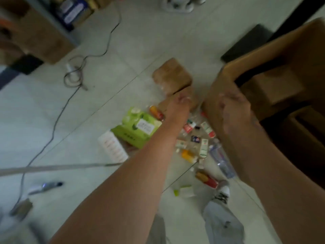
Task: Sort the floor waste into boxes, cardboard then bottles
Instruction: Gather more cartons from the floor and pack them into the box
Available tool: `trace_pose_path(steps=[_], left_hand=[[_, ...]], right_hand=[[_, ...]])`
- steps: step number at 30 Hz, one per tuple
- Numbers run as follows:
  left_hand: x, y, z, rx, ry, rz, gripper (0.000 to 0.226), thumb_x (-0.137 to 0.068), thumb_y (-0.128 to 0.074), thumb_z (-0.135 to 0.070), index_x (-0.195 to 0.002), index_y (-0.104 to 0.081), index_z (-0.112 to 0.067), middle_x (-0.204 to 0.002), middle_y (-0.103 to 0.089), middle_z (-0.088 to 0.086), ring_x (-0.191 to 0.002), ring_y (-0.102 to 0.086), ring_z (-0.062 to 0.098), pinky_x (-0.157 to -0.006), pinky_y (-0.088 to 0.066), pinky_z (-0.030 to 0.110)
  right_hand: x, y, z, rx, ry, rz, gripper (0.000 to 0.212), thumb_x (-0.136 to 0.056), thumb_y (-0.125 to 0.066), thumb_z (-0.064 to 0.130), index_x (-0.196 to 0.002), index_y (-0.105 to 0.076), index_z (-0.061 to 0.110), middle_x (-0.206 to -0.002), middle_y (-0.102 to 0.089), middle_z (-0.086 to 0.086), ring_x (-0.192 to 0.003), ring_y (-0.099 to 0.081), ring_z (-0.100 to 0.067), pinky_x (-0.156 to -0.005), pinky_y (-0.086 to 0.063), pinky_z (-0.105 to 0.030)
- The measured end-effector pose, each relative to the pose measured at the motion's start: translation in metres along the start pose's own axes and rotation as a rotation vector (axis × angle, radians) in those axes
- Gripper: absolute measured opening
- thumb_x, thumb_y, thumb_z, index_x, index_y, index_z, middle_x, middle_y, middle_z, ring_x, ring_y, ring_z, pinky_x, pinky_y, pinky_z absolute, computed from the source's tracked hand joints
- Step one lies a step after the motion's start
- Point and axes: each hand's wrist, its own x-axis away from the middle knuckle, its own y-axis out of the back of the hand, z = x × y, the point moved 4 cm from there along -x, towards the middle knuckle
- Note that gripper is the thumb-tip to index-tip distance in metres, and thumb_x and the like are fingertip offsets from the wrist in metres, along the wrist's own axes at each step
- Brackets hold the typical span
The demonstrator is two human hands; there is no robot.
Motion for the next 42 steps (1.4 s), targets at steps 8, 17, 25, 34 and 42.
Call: trace_pose_path(steps=[8,17,25,34,42], left_hand=[[0.045,0.13,0.134,0.102,0.296,-0.041,0.026,-0.095,-0.046,-0.004,-0.103,-0.06,-0.025,-0.084,-0.059,-0.008,-0.072,-0.058,0.001,-0.061,-0.043,0.009],[0.031,0.213,0.209,0.066,0.379,-0.035,0.045,-0.086,-0.05,-0.016,-0.131,-0.057,-0.019,-0.129,-0.062,0.004,-0.118,-0.055,0.021,-0.092,-0.041,0.032],[-0.007,0.241,0.243,0.06,0.352,-0.034,0.034,-0.092,-0.046,-0.015,-0.122,-0.063,-0.016,-0.119,-0.065,0.004,-0.11,-0.059,0.023,-0.093,-0.047,0.035],[-0.007,0.275,0.313,0.201,0.454,-0.086,0.048,-0.095,-0.045,-0.009,-0.142,-0.046,-0.017,-0.151,-0.042,0.004,-0.144,-0.029,0.022,-0.112,-0.027,0.032],[0.003,0.26,0.302,0.258,0.471,-0.054,0.047,-0.098,-0.044,-0.007,-0.144,-0.044,-0.014,-0.149,-0.044,0.002,-0.138,-0.036,0.017,-0.1,-0.027,0.02]], right_hand=[[0.1,-0.068,-0.2,0.435,-0.304,0.354,0.019,-0.092,-0.057,0.009,-0.106,-0.061,0.02,-0.083,-0.059,0.002,-0.067,-0.055,-0.01,-0.052,-0.047,-0.015],[0.144,-0.139,-0.292,0.825,-0.2,0.431,0.028,-0.089,-0.062,0.019,-0.117,-0.064,0.017,-0.122,-0.065,-0.011,-0.108,-0.063,-0.024,-0.095,-0.049,-0.034],[0.105,-0.195,-0.359,1.612,0.272,0.764,0.044,-0.09,-0.053,0.018,-0.133,-0.051,0.008,-0.14,-0.047,-0.019,-0.129,-0.045,-0.036,-0.105,-0.042,-0.046],[0.064,-0.22,-0.391,1.876,0.381,0.922,0.032,-0.101,-0.041,0.014,-0.124,-0.061,0.006,-0.143,-0.04,-0.02,-0.131,-0.041,-0.036,-0.103,-0.036,-0.04],[0.046,-0.21,-0.34,1.876,0.295,0.682,0.043,-0.104,-0.04,0.025,-0.133,-0.048,-0.006,-0.136,-0.045,-0.027,-0.123,-0.049,-0.042,-0.098,-0.041,-0.039]])
